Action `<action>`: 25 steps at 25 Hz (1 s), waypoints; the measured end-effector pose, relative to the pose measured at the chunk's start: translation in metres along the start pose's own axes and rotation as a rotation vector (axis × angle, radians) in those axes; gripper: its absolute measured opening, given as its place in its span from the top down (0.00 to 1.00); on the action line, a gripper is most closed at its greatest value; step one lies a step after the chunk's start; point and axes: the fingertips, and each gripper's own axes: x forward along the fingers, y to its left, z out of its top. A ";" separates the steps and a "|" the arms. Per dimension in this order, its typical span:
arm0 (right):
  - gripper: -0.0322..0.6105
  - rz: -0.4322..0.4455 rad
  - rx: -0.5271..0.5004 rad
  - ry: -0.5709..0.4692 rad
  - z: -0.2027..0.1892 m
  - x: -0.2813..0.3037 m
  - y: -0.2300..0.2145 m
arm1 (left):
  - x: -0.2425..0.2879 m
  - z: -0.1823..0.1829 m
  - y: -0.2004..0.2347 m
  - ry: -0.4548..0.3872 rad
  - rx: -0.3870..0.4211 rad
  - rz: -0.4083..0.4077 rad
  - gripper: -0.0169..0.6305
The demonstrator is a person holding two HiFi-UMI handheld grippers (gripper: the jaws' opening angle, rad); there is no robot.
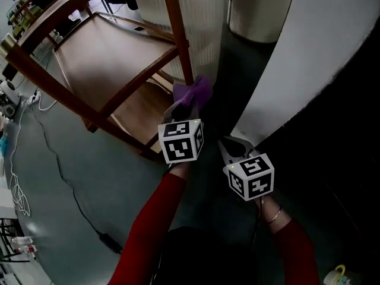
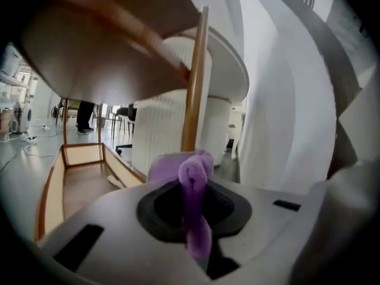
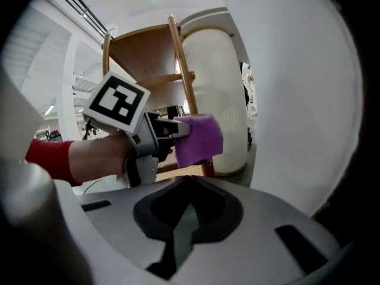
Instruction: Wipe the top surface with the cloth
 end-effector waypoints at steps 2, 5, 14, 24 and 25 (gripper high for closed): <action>0.93 -0.007 0.019 0.020 -0.019 0.001 -0.005 | 0.012 -0.042 0.007 0.081 -0.026 0.012 0.90; 0.93 -0.021 0.035 0.036 -0.036 0.004 -0.015 | 0.032 -0.090 0.017 0.185 -0.051 0.030 0.90; 0.93 -0.030 0.061 0.055 -0.050 0.002 -0.017 | 0.042 -0.128 0.026 0.286 -0.114 0.062 0.90; 0.93 -0.007 0.034 0.051 -0.037 0.002 -0.004 | -0.023 -0.107 0.005 0.143 -0.040 -0.074 0.90; 0.93 0.002 0.031 0.042 -0.027 -0.002 0.000 | -0.036 -0.095 0.005 0.117 -0.029 -0.082 0.90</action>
